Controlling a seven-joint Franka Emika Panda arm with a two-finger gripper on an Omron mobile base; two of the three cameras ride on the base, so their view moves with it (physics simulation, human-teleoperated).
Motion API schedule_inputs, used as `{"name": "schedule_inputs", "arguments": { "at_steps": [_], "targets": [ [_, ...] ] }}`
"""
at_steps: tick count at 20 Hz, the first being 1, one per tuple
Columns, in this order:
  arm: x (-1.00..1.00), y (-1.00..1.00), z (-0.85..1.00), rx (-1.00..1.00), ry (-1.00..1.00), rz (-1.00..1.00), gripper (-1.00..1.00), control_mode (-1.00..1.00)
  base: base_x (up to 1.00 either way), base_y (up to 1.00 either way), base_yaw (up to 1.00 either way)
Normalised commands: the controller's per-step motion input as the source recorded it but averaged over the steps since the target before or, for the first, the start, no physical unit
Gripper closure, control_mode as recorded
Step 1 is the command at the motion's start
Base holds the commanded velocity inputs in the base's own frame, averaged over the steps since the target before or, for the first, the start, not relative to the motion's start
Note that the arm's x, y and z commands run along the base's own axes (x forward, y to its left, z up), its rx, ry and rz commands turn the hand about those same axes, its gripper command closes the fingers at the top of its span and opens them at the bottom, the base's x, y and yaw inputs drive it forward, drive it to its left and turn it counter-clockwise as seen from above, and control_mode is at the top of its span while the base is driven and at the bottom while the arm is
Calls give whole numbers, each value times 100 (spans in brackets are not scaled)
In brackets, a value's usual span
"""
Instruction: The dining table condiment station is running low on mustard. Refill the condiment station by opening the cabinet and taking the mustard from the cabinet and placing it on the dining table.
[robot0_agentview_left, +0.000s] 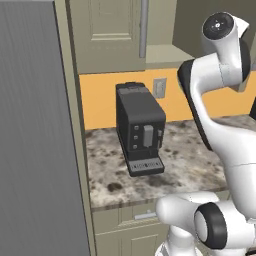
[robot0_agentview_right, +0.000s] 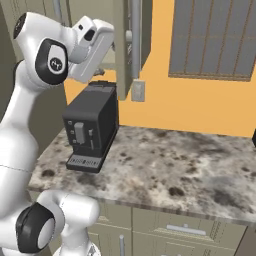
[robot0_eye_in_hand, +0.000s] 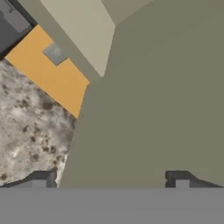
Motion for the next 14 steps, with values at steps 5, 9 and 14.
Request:
{"name": "schedule_inputs", "arguments": {
  "at_steps": [5, 9, 14],
  "targets": [
    [-5, -58, 0, 3, -1, -2, -100, -100, 0, 0, 0],
    [0, 7, 0, 0, -2, 0, -100, -100, 0, 0, 0],
    [0, 79, 0, 1, -7, 0, -100, -100, 0, 0, 0]
  ]
}}
